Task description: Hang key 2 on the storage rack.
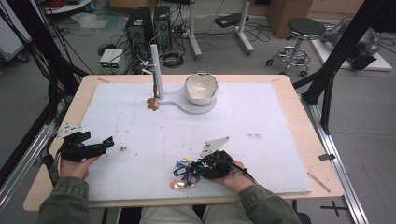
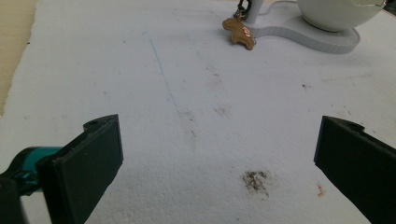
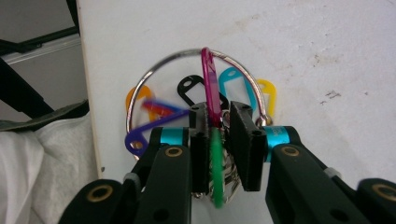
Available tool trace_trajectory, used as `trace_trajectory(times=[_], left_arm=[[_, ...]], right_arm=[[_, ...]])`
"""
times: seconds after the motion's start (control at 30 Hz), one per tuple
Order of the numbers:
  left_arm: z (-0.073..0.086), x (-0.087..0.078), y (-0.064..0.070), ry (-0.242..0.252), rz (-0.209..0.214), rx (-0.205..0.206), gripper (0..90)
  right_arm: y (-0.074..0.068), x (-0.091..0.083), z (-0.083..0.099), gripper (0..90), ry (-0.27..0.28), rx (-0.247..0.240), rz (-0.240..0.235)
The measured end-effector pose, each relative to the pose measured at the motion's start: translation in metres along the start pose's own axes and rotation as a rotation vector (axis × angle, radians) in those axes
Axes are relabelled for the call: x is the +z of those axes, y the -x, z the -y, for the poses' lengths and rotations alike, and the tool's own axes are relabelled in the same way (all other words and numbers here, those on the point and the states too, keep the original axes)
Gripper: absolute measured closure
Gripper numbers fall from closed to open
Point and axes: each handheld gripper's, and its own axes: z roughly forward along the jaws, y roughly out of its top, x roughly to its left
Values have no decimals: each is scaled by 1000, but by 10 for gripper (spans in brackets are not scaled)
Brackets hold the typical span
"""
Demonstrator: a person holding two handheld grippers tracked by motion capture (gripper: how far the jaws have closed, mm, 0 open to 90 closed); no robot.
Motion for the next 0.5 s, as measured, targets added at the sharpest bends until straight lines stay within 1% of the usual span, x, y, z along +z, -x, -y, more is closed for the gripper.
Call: trace_trajectory(times=[0.13, 0.23, 0.27, 0.3, 0.33, 0.37, 0.43, 0.5], left_arm=[[0, 0, -1, 2, 0, -3, 17], [0, 0, 0, 3, 2, -2, 17], [0, 0, -1, 4, 2, -2, 17], [0, 0, -1, 3, 3, -2, 17], [0, 0, -1, 5, 4, -6, 17], [0, 0, -1, 7, 5, -7, 17], [0, 0, -1, 8, 5, -9, 17], [0, 0, -2, 8, 5, -8, 17]], right_arm=[[0, -2, -1, 803, -2, 17, -7], [1, -4, -2, 812, 19, 38, -20], [2, -5, -2, 843, 29, 45, -21], [2, -7, -2, 844, 38, 50, -19], [3, -9, -2, 845, 47, 65, -28], [3, -11, -3, 845, 54, 67, -29], [4, -13, -3, 845, 68, 71, -19], [5, -14, -4, 845, 79, 86, -16]])
